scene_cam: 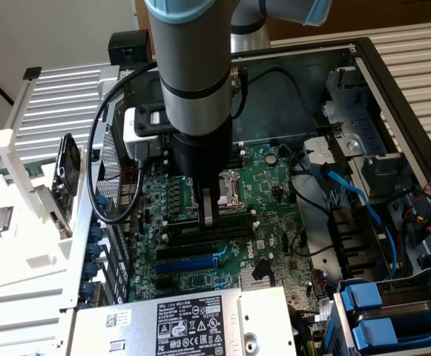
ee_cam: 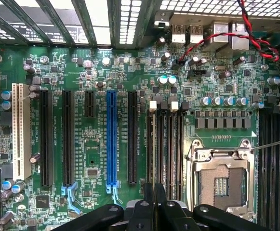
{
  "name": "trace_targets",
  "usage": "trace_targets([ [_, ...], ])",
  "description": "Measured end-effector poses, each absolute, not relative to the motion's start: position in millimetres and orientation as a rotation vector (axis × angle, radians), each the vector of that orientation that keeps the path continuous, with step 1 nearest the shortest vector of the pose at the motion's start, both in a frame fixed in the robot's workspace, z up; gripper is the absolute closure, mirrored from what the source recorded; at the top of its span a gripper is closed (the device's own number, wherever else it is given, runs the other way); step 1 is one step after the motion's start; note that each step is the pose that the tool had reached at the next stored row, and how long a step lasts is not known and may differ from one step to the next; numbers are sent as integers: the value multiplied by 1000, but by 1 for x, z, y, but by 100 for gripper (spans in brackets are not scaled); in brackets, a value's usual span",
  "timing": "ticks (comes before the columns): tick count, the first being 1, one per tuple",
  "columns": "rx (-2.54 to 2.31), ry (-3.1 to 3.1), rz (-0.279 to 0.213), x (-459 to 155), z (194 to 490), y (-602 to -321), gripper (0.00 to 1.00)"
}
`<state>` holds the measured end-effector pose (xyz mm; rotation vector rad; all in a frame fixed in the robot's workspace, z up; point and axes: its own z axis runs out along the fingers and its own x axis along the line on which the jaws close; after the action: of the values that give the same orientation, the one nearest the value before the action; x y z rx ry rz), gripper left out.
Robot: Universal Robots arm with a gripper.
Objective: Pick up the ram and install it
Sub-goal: 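Insert the ram into the slot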
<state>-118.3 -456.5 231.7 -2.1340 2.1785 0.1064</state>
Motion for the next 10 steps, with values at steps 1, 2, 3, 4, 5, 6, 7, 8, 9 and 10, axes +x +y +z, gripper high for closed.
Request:
trace_targets([
  [1, -2134, 2179, 106, -118, 232, -456, 88],
  [2, -2134, 2178, 106, -118, 232, -456, 88],
  [3, -2134, 2178, 106, -118, 232, -456, 88],
  [4, -2134, 2178, 106, -118, 231, -456, 88],
  [5, -2134, 2178, 106, -118, 231, -456, 88],
  [6, -2134, 2178, 106, -118, 231, -456, 88],
  [7, -2134, 2178, 106, -118, 231, -456, 88],
  [8, -2134, 2178, 106, -118, 231, -456, 88],
  [9, -2134, 2178, 106, -118, 231, -456, 88],
  [10, -2134, 2178, 106, -118, 231, -456, 88],
])
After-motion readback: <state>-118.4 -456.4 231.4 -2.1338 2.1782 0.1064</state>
